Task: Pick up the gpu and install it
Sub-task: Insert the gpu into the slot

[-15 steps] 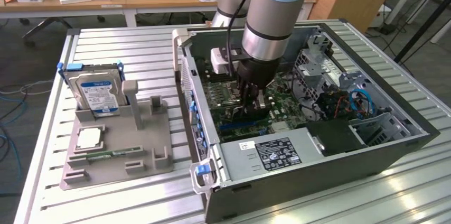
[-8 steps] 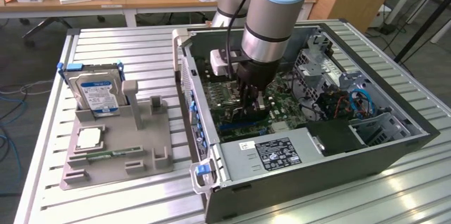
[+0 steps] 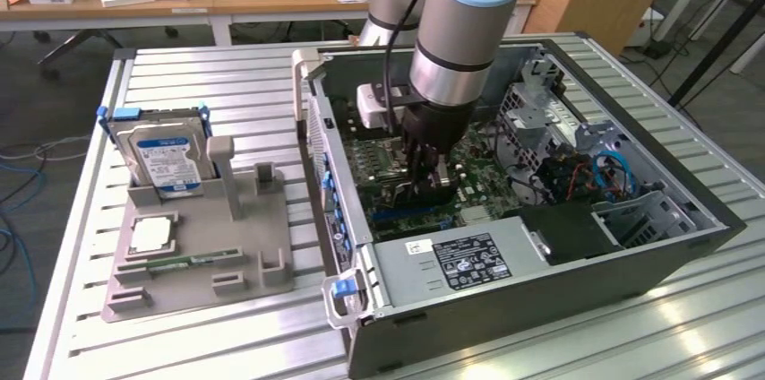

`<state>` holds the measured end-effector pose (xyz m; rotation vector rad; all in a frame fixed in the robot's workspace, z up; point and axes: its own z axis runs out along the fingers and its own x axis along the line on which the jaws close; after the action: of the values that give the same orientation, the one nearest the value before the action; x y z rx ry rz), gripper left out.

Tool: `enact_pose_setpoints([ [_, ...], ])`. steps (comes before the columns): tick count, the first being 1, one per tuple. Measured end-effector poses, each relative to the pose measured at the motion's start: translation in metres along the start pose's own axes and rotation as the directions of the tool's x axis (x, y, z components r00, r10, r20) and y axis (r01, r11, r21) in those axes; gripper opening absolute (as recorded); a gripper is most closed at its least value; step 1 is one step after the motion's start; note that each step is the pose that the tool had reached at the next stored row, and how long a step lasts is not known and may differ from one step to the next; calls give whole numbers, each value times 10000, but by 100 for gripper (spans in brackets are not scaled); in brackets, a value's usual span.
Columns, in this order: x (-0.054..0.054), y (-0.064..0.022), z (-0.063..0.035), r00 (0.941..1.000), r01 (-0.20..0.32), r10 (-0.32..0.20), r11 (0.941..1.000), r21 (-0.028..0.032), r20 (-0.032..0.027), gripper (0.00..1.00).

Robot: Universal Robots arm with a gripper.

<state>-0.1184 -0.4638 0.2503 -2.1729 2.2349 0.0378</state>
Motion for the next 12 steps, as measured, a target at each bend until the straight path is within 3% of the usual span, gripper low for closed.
enact_pose_setpoints([
  [12, 0, -10, 0, 10000, 1, -1, 10000, 0, 0, 26],
])
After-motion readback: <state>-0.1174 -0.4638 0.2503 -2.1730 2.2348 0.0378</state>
